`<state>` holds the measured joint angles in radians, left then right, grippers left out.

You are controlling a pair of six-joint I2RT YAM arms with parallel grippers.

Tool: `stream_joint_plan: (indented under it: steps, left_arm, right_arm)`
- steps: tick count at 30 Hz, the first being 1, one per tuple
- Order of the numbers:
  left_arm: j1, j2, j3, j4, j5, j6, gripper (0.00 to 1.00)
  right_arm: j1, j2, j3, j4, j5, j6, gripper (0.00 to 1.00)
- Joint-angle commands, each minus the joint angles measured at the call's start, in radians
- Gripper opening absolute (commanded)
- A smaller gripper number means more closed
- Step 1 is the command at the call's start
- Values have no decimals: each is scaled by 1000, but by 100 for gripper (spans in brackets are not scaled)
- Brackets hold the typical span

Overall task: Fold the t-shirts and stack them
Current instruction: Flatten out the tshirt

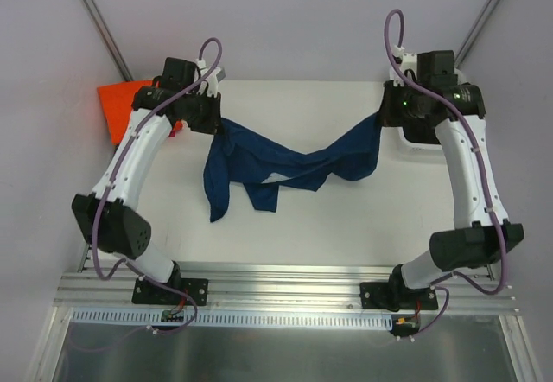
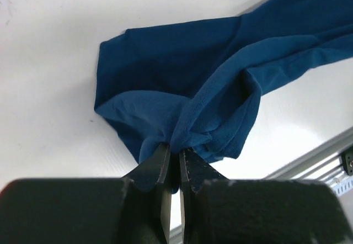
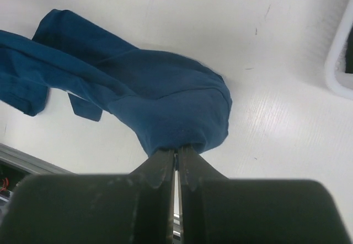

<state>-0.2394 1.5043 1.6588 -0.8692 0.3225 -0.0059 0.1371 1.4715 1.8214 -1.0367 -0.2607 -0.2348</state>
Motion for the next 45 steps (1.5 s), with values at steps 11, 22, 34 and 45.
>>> stream_joint_plan:
  steps: [11, 22, 34, 45]
  left_arm:
    - [69, 646, 340, 10, -16, -23, 6]
    - [68, 640, 382, 26, -45, -25, 70]
    - [68, 471, 325, 24, 9, -71, 62]
    - [61, 588, 349, 25, 87, -108, 58]
  right_arm:
    - [-5, 581, 240, 38, -113, 81, 0]
    - [27, 757, 366, 59, -158, 130, 0]
    - [68, 751, 374, 66, -155, 141, 0]
    - [71, 737, 377, 66, -130, 130, 0]
